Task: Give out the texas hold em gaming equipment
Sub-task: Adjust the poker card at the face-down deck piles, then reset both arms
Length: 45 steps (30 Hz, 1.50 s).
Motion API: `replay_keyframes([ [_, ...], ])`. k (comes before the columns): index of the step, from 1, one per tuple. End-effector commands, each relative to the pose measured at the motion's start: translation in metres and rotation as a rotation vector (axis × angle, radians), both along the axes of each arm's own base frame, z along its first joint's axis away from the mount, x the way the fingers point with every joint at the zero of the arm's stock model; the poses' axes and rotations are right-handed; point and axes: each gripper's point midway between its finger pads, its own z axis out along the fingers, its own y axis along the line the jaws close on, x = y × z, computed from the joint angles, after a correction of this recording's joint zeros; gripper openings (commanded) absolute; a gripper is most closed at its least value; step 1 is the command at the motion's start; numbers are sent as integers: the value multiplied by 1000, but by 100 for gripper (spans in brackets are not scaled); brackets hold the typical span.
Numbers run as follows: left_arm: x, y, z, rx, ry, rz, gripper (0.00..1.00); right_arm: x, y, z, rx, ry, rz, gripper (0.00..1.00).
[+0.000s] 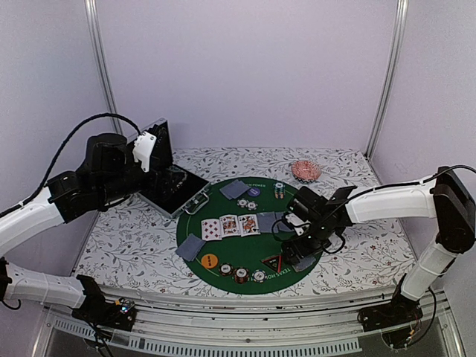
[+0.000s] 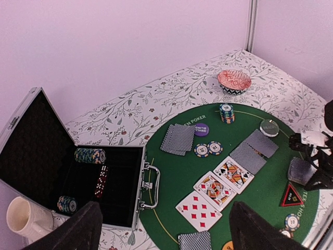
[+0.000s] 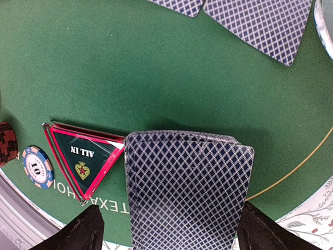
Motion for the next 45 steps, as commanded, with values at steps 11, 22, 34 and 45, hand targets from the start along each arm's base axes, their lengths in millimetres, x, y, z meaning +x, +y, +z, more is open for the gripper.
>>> replay_keyframes([
  [11,4,10,-2,34,-21,34,88,49,2,80,47,-287,-23,99],
  [22,48,78,3,-77,-116,410,95,127,-93,245,390,-875,-267,99],
  [34,81,216,-100,-64,-200,1000,98,142,-247,230,411,-1253,-633,99],
  [45,69,250,-122,-54,-351,952,98,147,-286,146,308,-1284,-750,99],
])
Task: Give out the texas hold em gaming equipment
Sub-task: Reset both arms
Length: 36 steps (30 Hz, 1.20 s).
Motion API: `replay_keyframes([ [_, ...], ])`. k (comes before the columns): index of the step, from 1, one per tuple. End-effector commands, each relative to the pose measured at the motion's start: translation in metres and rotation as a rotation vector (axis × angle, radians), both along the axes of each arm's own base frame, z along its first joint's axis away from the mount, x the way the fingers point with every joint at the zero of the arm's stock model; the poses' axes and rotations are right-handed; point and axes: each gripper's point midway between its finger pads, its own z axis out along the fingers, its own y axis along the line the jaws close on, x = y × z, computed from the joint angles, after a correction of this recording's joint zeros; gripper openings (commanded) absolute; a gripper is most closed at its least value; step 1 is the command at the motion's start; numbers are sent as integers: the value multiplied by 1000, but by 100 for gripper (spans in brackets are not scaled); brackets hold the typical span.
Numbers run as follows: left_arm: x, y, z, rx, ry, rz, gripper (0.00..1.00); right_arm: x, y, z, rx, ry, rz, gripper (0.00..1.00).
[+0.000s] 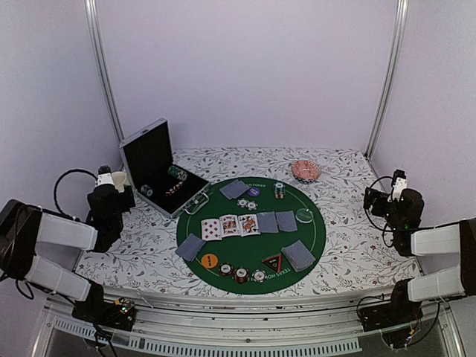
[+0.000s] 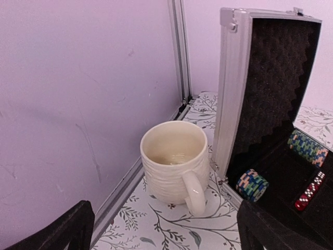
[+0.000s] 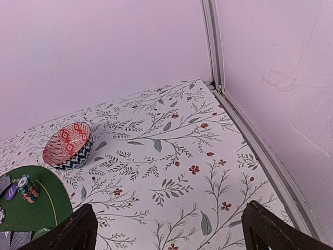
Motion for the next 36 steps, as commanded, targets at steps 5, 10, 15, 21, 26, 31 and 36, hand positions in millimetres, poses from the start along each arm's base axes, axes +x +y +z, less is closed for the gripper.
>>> replay_keyframes([
  [5,10,1,26,18,-190,-146,98,0,-5,38,-145,-245,-12,99],
  [10,16,-2,13,30,-210,-231,98,8,16,23,-185,-283,116,99],
  [15,23,-3,6,3,-187,-266,98,30,24,10,-212,-192,177,99],
  [21,24,0,7,-5,-199,-286,98,29,23,11,-215,-197,175,99],
  [26,25,0,6,-8,-195,-287,98,29,24,11,-218,-198,176,99],
  [31,24,0,6,-8,-194,-287,98,29,24,11,-218,-198,176,99],
  [36,24,0,6,-8,-194,-287,98,29,23,11,-218,-196,174,99],
])
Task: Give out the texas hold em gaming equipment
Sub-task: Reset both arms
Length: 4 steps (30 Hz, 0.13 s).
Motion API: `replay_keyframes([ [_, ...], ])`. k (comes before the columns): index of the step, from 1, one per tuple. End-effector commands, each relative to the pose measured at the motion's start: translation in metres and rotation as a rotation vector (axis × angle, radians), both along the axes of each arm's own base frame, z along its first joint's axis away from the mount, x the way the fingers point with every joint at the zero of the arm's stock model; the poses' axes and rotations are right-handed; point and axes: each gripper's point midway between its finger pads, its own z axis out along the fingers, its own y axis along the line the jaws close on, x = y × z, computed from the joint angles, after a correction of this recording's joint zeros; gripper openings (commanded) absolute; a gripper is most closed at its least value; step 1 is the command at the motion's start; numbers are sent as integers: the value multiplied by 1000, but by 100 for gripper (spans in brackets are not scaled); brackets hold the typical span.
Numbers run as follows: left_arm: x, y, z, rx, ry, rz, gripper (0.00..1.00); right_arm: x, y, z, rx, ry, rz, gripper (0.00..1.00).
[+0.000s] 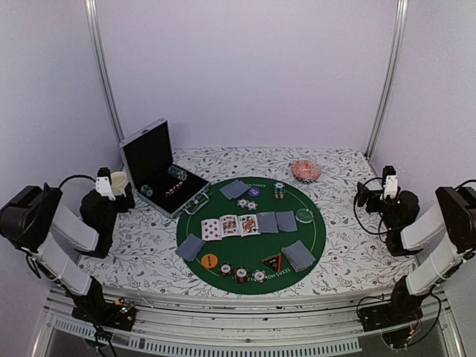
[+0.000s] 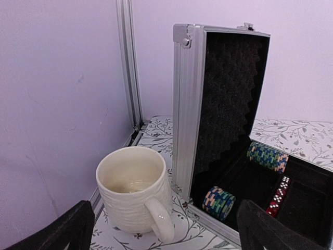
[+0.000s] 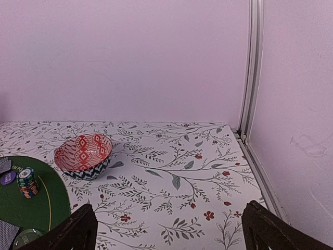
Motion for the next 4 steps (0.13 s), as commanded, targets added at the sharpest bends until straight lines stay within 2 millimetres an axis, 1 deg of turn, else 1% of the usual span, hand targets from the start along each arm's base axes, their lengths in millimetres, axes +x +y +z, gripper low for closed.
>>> replay_keyframes([
  [1,2,1,11,-6,-40,-1,98,2,1,4,-7,-15,10,99],
  [4,2,2,10,-7,-38,1,98,2,1,4,-8,-15,11,99],
])
